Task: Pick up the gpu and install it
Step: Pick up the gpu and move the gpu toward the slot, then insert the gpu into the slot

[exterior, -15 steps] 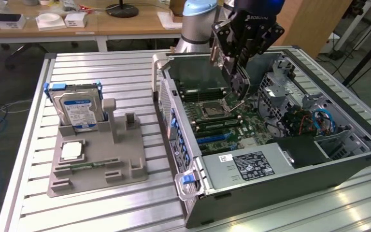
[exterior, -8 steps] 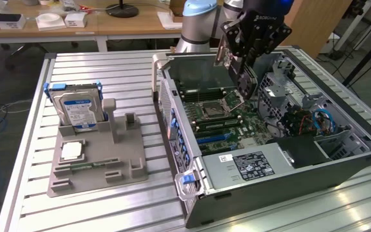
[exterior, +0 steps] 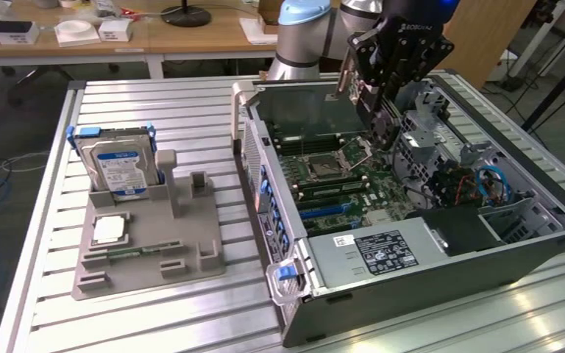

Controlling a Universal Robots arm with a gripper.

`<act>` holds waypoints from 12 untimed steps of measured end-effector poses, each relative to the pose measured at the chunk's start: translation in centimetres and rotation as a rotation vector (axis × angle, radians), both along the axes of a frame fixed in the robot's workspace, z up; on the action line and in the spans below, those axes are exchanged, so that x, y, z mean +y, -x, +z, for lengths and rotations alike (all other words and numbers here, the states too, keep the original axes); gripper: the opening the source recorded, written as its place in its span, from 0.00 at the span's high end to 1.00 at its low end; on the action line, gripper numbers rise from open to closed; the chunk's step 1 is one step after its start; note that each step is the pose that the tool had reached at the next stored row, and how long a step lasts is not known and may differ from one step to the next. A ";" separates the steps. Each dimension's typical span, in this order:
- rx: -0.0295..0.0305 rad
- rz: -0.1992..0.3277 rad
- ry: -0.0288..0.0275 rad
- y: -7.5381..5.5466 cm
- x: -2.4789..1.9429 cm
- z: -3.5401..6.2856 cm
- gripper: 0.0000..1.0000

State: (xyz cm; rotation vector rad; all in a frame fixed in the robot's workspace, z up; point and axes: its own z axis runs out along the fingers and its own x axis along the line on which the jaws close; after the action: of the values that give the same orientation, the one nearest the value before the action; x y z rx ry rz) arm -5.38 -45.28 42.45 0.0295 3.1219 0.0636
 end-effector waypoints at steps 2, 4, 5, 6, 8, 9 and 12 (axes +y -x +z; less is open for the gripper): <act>0.0000 0.000 0.0000 0.0 0.01 0.00 0.74; 0.0000 0.000 0.0000 0.0 0.01 0.00 0.74; 0.0000 0.000 0.0000 0.0 0.01 0.00 0.74; 0.0000 0.000 0.0000 0.0 0.01 0.00 0.74; 0.0000 0.000 0.0000 0.0 0.01 0.00 0.74; 0.0000 0.000 0.0000 0.0 0.01 0.00 0.74; 0.0000 0.000 0.0000 0.0 0.01 0.00 0.74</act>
State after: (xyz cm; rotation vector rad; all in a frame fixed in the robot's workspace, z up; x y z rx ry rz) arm -5.38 -45.27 42.45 0.0296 3.1219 0.0636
